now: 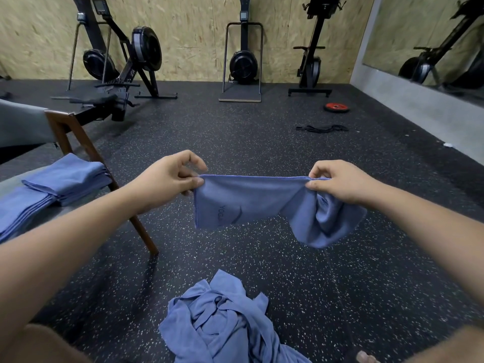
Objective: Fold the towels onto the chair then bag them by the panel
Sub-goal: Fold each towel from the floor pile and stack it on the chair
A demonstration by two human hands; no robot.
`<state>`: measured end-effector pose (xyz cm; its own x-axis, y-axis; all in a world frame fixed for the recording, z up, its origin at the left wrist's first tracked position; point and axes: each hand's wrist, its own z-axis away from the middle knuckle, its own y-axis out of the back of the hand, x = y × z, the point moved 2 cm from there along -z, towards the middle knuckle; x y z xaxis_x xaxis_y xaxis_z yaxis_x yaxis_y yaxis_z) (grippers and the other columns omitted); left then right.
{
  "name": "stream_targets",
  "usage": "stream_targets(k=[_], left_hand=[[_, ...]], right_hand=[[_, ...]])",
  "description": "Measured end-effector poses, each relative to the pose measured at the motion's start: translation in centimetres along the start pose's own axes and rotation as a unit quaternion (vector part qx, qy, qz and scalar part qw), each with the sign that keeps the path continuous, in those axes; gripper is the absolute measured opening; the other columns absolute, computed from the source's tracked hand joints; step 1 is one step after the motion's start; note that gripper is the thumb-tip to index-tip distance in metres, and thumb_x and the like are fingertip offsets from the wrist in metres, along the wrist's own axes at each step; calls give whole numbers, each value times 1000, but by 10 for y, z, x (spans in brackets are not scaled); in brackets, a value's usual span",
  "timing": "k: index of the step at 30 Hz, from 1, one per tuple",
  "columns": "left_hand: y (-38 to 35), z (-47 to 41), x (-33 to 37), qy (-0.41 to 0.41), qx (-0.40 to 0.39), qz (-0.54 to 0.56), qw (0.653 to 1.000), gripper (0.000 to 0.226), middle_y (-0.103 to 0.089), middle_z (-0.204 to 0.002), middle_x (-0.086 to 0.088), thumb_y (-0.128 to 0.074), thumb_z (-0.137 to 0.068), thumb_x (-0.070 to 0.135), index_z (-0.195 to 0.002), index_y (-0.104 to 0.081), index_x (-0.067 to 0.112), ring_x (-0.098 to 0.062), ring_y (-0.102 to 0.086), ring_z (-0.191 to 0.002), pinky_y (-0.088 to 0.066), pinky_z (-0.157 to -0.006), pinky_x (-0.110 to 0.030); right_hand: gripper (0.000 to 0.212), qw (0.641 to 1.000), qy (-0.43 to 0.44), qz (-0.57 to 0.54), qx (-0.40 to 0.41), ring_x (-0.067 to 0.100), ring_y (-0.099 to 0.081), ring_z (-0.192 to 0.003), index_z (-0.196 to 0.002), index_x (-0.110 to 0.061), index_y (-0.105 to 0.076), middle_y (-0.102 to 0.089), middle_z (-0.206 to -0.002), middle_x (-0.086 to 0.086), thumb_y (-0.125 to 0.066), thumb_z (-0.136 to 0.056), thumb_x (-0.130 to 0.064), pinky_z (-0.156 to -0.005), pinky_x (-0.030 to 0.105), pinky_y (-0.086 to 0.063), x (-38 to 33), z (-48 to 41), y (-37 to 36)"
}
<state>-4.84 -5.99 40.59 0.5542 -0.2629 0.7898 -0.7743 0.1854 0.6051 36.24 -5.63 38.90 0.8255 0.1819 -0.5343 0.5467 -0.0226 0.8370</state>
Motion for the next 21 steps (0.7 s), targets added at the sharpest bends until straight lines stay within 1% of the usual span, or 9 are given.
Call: stream_targets(k=[2,3,6,10,12,14,16,18,21], left_hand=[[-2,-1,2,9,26,24,999,11,-80,-91,-1,-74,-101,19,-111,-70,21,-9,-62,-73,-50,-73,-34],[-4,-1,2,16,39,36,998,8,-80,-90,-1,-75,-101,20,-108,-72,20,-10,-62,-74,-49,-73,-34],[-15,0,8,43,60,54,996,6,-77,-81,1,-80,-95,21,-97,-77,16,-10,-57,-69,-43,-65,-29],[-29,2,13,75,45,53,995,7,-74,-76,-3,-84,-88,23,-88,-81,18,-16,-55,-70,-41,-71,-34],[-33,2,16,88,45,24,995,5,-73,-73,2,-84,-86,25,-84,-82,21,-13,-53,-66,-41,-70,-30],[-36,6,22,93,46,6,995,6,-69,-66,7,-84,-86,25,-82,-83,21,-8,-49,-57,-38,-60,-25],[-38,9,26,101,41,6,994,7,-65,-62,5,-85,-86,26,-83,-84,20,-9,-45,-53,-35,-53,-22],[-40,11,30,98,27,24,995,4,-68,-67,-1,-86,-86,23,-84,-85,20,-13,-51,-60,-42,-58,-24],[-44,14,35,84,14,48,995,6,-72,-70,0,-89,-85,15,-87,-84,17,-11,-58,-65,-50,-64,-27]], right_hand=[[13,999,-4,-44,13,2,-47,-60,-88,-23,-73,-56,-58,-18,-82,-92,-31,-63,29,-38,-4,3,-4],[13,998,-7,-66,22,1,-41,-55,-88,-21,-74,-48,-54,-17,-83,-91,-31,-59,27,-34,-6,4,-7],[14,993,-6,-115,33,4,-34,-53,-93,-18,-74,-38,-53,-16,-84,-92,-28,-51,20,-27,-23,10,-16],[13,987,2,-163,1,11,-38,-60,-100,-19,-72,-40,-57,-12,-81,-95,-25,-55,28,-32,-53,20,-30],[10,981,2,-192,-21,12,-38,-56,-102,-18,-71,-40,-57,-10,-78,-98,-23,-53,27,-33,-70,25,-36],[7,974,6,-224,-45,13,-38,-54,-104,-16,-71,-40,-59,-4,-75,-100,-20,-51,26,-36,-87,32,-41],[8,965,12,-252,-71,14,-42,-53,-108,-13,-69,-44,-64,1,-73,-102,-16,-49,27,-41,-104,39,-46],[13,956,16,-276,-101,14,-51,-57,-115,-12,-67,-50,-66,0,-70,-102,-13,-50,29,-50,-119,47,-50],[21,934,16,-326,-143,16,-61,-66,-123,-10,-63,-58,-74,5,-65,-103,-5,-58,34,-58,-135,56,-55]])
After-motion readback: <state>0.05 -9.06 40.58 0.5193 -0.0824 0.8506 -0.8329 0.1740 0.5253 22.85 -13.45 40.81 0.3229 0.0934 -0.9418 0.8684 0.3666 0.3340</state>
